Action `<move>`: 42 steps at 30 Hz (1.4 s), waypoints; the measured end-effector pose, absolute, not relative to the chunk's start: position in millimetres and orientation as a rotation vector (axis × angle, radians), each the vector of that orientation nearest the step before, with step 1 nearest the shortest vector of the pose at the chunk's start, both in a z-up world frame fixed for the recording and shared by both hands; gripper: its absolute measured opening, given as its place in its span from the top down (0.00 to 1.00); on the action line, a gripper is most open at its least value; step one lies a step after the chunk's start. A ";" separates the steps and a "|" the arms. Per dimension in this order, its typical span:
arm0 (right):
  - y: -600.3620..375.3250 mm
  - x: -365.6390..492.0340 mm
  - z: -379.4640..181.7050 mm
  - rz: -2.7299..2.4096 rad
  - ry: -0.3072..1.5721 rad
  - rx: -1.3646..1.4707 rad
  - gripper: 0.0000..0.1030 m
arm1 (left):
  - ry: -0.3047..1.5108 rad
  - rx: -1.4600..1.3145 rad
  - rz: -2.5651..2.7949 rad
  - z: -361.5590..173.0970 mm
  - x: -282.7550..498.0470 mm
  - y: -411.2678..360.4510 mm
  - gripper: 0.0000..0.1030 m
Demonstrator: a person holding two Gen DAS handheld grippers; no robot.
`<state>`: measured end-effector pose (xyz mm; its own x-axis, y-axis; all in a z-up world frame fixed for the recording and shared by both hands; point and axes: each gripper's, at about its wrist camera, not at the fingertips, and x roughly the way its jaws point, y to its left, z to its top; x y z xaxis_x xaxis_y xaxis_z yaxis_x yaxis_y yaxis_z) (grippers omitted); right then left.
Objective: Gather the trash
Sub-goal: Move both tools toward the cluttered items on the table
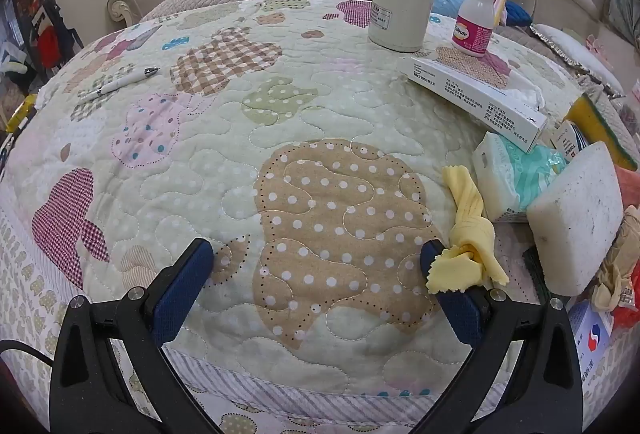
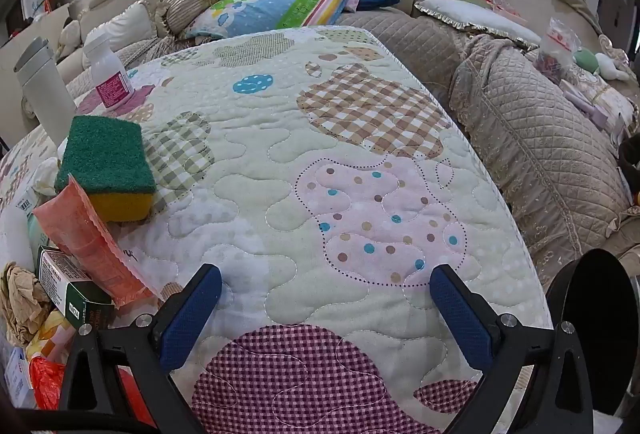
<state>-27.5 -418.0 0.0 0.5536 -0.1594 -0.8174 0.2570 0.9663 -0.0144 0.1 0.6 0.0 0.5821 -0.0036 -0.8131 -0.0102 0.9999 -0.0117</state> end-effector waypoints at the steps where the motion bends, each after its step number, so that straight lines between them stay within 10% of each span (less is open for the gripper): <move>1: -418.0 -27.6 0.0 -0.247 0.954 0.110 0.00 | 0.950 -0.016 0.003 0.0 0.2 0.9 0.00; 21: -415.9 -37.2 5.5 -0.174 1.038 0.073 0.01 | 0.820 -0.039 -0.046 72.1 -67.2 -10.2 0.01; 42: -356.5 -127.1 122.3 -0.169 0.660 0.010 0.02 | 0.660 -0.043 -0.187 143.0 -110.1 -89.1 0.01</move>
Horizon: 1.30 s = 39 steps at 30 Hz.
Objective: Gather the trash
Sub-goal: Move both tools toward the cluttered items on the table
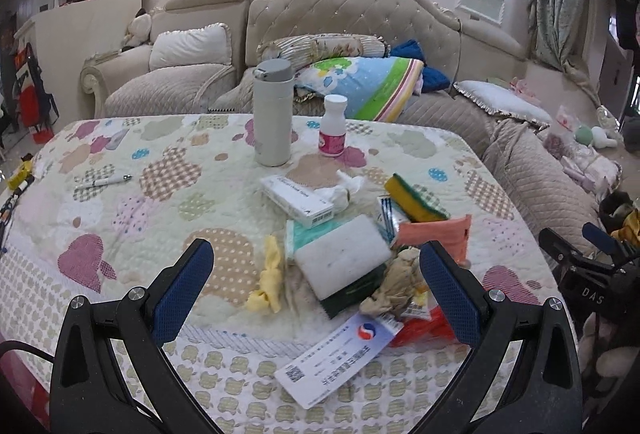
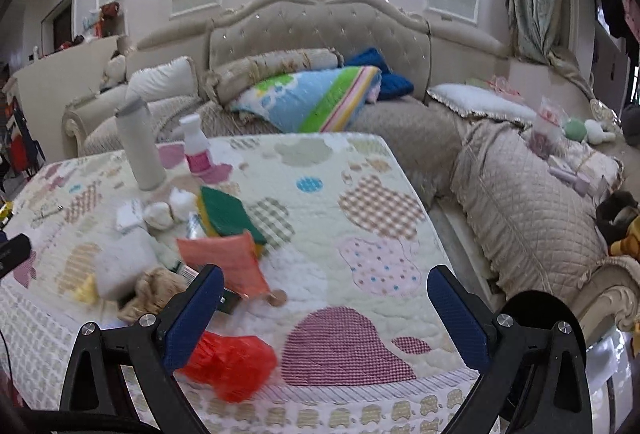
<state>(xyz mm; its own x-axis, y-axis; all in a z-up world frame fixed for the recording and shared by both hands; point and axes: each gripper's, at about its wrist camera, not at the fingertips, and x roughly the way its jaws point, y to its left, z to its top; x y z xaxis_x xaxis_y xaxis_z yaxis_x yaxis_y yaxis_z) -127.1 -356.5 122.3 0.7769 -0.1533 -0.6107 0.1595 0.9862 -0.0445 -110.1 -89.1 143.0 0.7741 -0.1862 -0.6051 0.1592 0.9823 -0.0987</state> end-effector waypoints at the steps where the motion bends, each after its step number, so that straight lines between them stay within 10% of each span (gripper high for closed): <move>1: -354.6 -128.0 124.9 -0.165 0.652 0.013 0.02 | 0.658 -0.045 -0.188 143.6 -109.8 -90.1 0.01; 39: -337.8 -129.4 140.0 -0.082 0.620 0.058 0.02 | 0.656 -0.055 -0.174 141.3 -106.9 -94.3 0.01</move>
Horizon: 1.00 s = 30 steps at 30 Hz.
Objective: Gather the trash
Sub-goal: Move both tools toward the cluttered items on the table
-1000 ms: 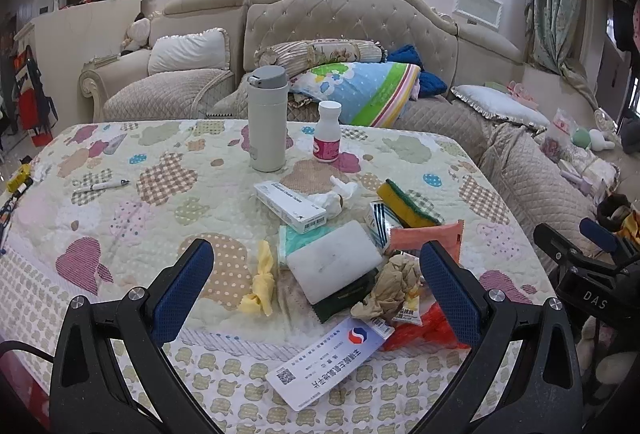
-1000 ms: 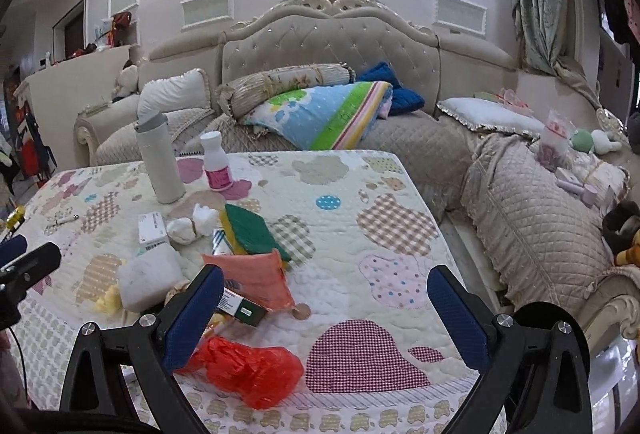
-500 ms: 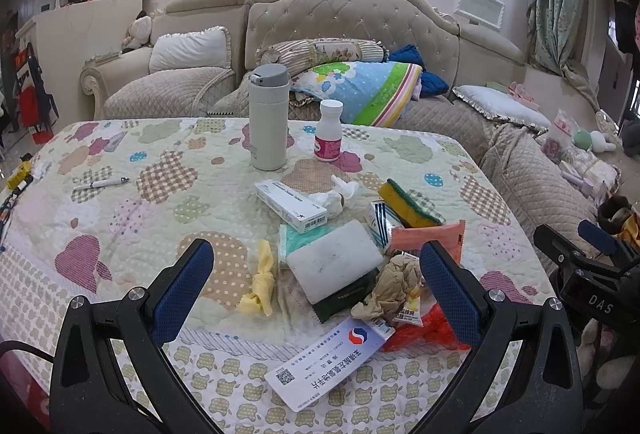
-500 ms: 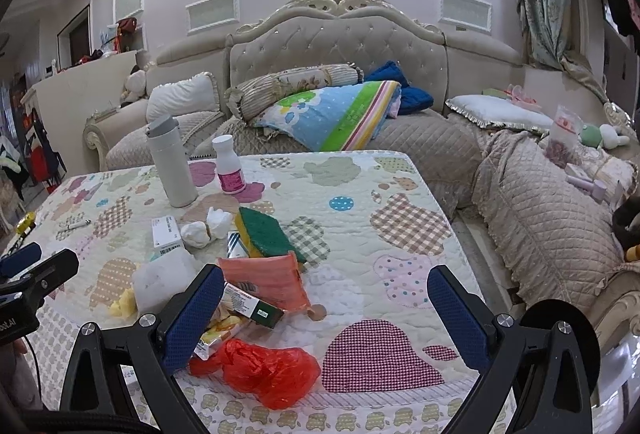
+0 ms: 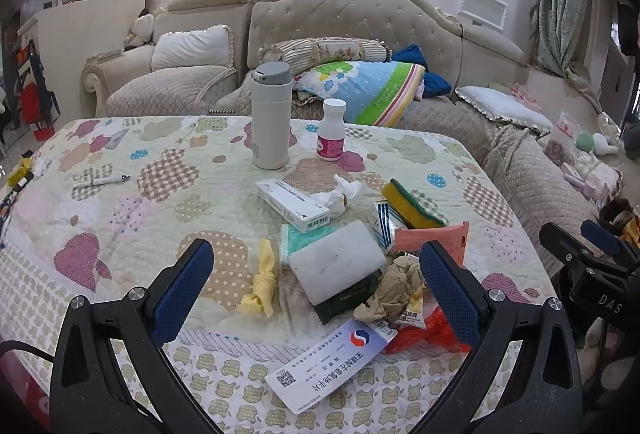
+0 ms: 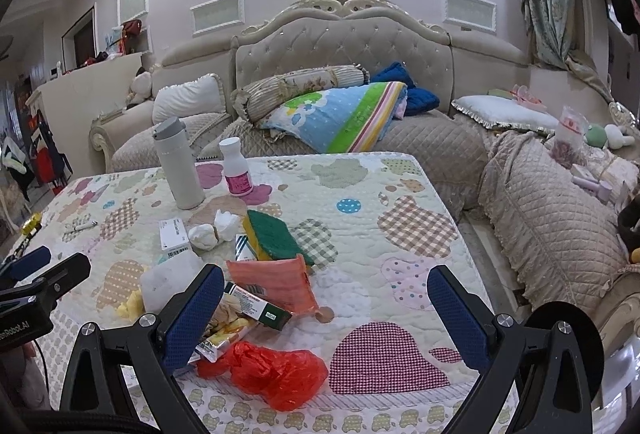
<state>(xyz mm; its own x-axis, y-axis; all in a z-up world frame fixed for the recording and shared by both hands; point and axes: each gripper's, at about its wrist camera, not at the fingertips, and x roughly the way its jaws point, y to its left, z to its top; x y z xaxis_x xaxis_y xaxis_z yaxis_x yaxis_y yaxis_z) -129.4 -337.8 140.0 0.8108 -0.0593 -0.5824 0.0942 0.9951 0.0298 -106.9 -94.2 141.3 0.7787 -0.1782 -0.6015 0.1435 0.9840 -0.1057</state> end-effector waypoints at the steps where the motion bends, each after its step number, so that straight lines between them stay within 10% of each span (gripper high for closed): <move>1: -337.7 -129.4 139.9 -0.082 0.619 0.057 0.02 | 0.655 -0.054 -0.174 141.3 -106.8 -94.2 0.01; 30: -346.3 -124.0 126.5 -0.054 0.692 0.050 0.02 | 0.697 -0.048 -0.149 125.9 -95.5 -90.8 0.01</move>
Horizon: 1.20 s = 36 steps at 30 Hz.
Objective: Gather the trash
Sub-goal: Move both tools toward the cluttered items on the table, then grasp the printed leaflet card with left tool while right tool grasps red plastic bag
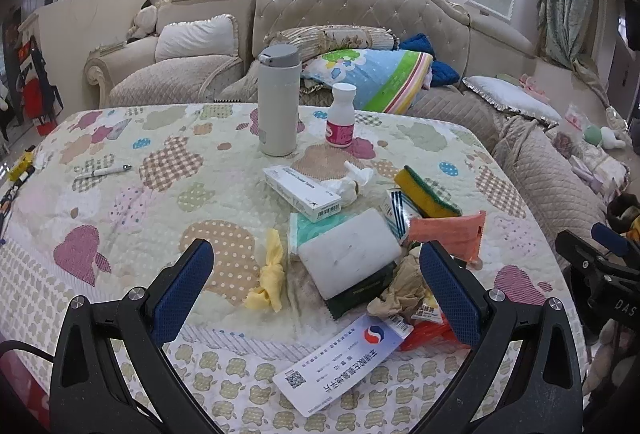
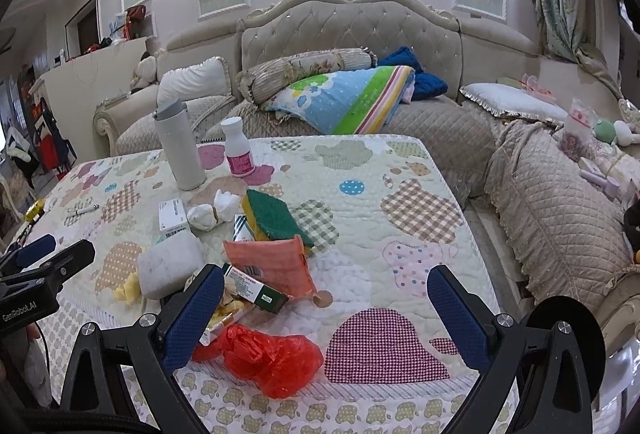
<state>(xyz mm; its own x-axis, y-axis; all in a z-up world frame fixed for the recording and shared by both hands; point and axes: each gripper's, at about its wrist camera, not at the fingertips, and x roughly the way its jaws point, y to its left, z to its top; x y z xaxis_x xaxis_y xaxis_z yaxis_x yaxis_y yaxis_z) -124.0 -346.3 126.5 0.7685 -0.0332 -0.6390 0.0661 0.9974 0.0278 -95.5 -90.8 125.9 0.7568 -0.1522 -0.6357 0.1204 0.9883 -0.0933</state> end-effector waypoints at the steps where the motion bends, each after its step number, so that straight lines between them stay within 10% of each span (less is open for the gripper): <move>1: -347.7 -123.5 125.4 -0.056 0.698 0.050 0.02 | 0.699 -0.047 -0.146 125.3 -95.0 -90.2 0.01; 27: -346.5 -122.9 77.4 0.053 0.885 0.055 0.02 | 0.784 -0.003 -0.148 99.3 -91.0 -62.2 0.01; 36: -324.1 -107.1 44.9 0.158 0.956 0.074 0.17 | 0.888 0.063 -0.296 74.2 -101.2 -71.8 0.01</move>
<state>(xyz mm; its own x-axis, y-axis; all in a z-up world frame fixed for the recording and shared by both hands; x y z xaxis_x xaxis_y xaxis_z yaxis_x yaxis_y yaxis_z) -107.1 -324.1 44.9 0.5660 0.1674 -0.8073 -0.1019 0.9859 0.1330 -101.2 -71.8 74.2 0.5931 -0.2282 -0.7721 0.2799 0.9576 -0.0680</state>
